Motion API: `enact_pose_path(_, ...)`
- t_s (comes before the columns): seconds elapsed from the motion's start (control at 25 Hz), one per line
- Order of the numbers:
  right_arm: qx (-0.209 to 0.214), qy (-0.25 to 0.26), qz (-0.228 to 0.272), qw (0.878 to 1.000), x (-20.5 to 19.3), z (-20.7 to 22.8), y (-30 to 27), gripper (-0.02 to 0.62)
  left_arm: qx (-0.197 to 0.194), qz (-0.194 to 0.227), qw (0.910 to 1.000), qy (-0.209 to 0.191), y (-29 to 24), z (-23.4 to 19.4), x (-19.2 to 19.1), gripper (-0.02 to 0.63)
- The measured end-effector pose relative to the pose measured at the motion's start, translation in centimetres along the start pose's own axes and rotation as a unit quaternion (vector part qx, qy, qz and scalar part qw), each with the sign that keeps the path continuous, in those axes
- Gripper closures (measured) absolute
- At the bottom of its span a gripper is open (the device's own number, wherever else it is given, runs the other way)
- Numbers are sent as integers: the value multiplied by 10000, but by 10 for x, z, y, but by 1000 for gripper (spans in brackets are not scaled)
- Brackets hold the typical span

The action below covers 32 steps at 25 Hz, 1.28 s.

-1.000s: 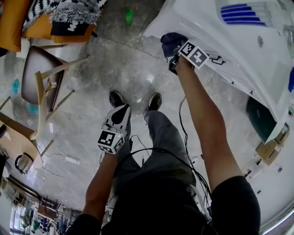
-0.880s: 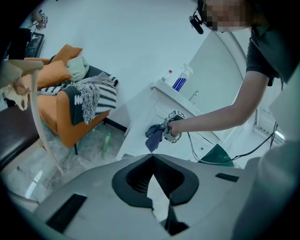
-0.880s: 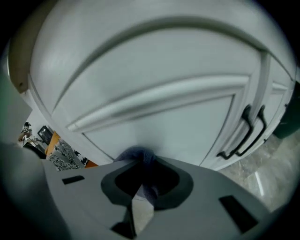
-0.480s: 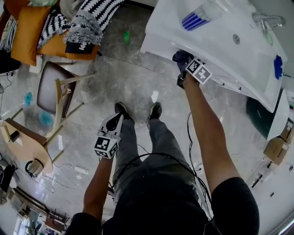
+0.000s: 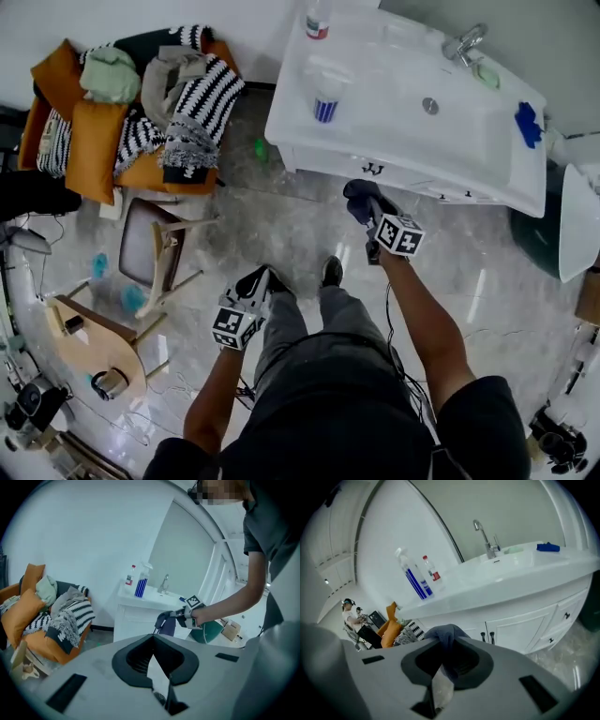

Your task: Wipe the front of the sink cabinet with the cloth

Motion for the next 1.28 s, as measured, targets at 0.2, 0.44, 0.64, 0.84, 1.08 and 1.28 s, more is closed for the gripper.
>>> enact_pose_path(0.2,557,385,796,9945,48,-8,93,551,7,114,9992,-374,-4,11,49,602)
enact_pose_path(0.44,1071,992,2134,9660,117,-34,209,551,-219,277,9961,-814,-16,41,96,602)
enact_pose_path(0.64,1386,1357,2946,9357,153,-52,287,552,-351,550,9944,-834,-24,69,115,602)
enact_pose_path(0.84,1497,1487,3391,9168,168,-60,331,552,-455,681,9924,-923,-23,85,122,601)
enact_pose_path(1.08,1275,1737,3517,9110,172,-70,352,552,-536,784,9913,-911,-12,83,123,603)
enact_pose_path(1.28,1099,1761,3456,9151,159,-109,354,552,-650,809,9913,-803,20,59,115,601)
Point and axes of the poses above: the fingertips, and each gripper's own axes: y backward along the fingers, z to its right, x out of its top, the point moved 7 cm from there along y, backward along the fingers, and after that the axes turned 10 degrees about -x, right-handed, at the moved point
